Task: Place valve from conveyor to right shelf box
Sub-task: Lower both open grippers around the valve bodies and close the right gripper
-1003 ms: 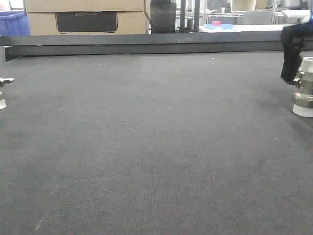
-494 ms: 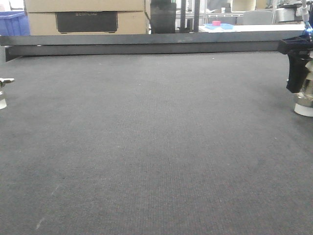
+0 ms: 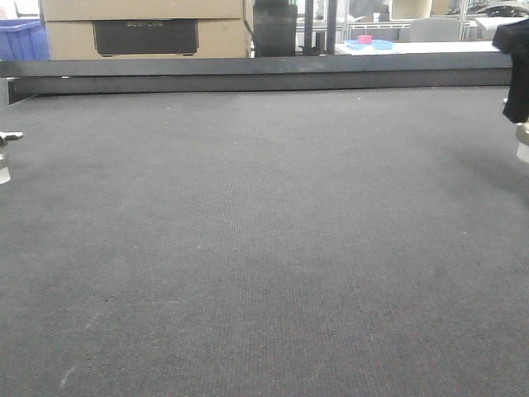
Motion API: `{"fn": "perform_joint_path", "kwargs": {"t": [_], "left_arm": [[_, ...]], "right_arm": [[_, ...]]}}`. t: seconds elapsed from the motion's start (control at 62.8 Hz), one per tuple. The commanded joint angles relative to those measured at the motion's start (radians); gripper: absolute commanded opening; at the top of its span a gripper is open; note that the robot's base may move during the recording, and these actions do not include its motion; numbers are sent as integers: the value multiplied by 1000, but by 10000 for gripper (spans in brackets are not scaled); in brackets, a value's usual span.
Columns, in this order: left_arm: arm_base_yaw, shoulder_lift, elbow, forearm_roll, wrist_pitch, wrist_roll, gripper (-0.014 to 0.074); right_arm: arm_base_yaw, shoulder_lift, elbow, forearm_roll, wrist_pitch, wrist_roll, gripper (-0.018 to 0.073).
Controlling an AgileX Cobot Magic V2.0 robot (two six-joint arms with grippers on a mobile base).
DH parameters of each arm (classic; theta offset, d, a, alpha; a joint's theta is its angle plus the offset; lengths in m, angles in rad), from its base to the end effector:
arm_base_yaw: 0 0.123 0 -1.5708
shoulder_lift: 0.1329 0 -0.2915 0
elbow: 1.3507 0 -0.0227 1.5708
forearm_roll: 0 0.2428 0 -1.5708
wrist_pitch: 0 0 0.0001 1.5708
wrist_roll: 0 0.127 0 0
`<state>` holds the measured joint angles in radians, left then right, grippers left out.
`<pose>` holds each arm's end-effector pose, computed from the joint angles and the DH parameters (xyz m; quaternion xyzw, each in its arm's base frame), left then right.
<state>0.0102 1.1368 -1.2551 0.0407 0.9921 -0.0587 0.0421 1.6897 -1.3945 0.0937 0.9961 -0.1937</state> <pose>0.2362 0.0067 0.3833 -0.0280 0.9235 0.0107 0.3824 0.3597 0.0251 0.2592 -0.0978 0.9774 0.0294 0.1849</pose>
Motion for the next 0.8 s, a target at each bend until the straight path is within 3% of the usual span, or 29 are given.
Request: {"fn": "perform_joint_path", "kwargs": {"t": [0.0,0.159,0.35,0.78], "left_arm": [[68,111,-99,3,86,31,589],[178,284,-251,-122,154,195,589],[192,474,-382,-134,162,319,589],[186,787,-511,-126,49,321,589]], "right_arm": [[2,-90,77,25,-75,-9,-154],[2,-185,173,43,-122,-9,-154],[2,-259,199,62,-136,-9,-154],[2,-298,199,75,-132,-9,-154]]}}
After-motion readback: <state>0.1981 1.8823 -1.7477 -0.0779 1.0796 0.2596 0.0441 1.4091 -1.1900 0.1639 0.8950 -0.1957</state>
